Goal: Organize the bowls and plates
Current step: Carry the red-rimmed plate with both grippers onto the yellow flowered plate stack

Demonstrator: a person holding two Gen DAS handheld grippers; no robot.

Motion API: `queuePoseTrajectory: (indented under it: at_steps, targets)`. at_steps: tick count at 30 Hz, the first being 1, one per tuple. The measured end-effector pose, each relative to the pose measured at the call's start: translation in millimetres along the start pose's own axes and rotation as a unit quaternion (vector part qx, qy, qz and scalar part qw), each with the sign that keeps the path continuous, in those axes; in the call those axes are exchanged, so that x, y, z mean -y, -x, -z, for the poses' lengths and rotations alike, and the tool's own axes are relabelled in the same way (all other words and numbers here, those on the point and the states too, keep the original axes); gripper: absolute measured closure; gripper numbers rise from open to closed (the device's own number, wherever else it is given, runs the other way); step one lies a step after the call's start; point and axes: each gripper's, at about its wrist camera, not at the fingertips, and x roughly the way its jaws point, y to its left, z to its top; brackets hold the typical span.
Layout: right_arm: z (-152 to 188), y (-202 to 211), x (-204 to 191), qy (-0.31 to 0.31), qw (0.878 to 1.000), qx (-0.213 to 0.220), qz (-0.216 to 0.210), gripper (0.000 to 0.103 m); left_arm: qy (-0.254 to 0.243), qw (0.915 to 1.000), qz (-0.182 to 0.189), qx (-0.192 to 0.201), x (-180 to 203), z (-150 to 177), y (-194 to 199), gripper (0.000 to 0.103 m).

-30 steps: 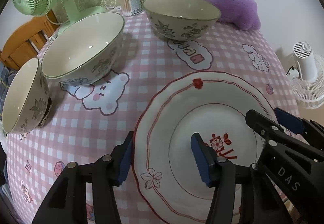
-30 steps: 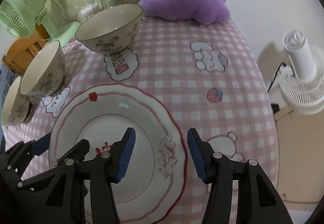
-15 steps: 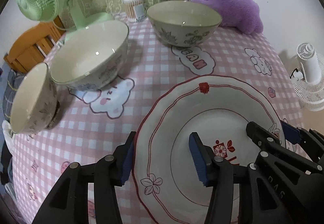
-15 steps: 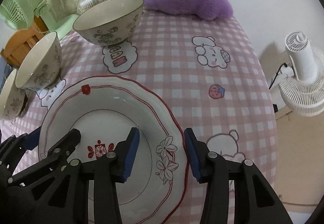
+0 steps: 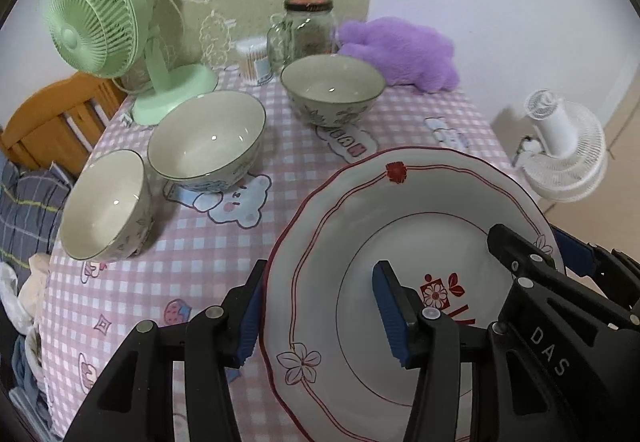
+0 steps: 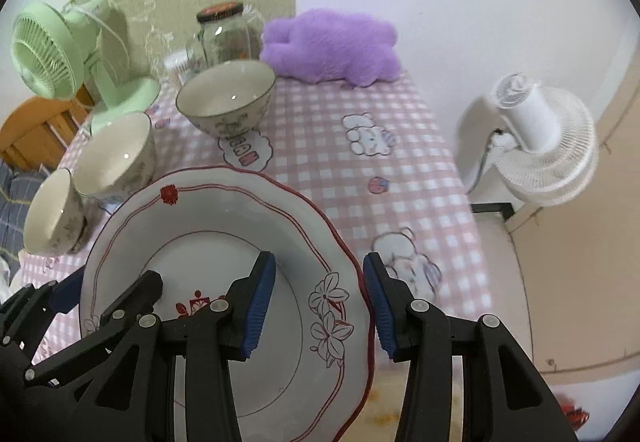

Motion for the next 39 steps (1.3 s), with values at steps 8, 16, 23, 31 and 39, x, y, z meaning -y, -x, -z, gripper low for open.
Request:
queuePoseTrajectory:
  at_steps: [8, 16, 23, 31, 39]
  targets:
    - [30, 49, 4, -0.033, 0.999, 0.015, 0.035, 0.054, -0.034, 0.9988, 0.033, 0.015, 4, 24, 41, 0.052]
    - [69, 78, 29, -0.053, 0.997, 0.012, 0.048, 0.054, -0.059, 0.9969, 0.046, 0.024, 31, 53, 67, 0.052]
    - [102, 82, 64, -0.059, 0.997, 0.001, 0.047, 0.054, -0.066, 0.9968, 0.044, 0.008, 65, 82, 64, 0.052]
    - [115, 75, 102, -0.048, 0.998, -0.021, 0.043, 0.054, -0.046, 0.9979, 0.042, -0.018, 100, 104, 51, 0.051]
    - [124, 54, 128, -0.027, 0.998, -0.046, 0.035, 0.054, -0.028, 0.9982, 0.035, -0.040, 123, 119, 34, 0.051]
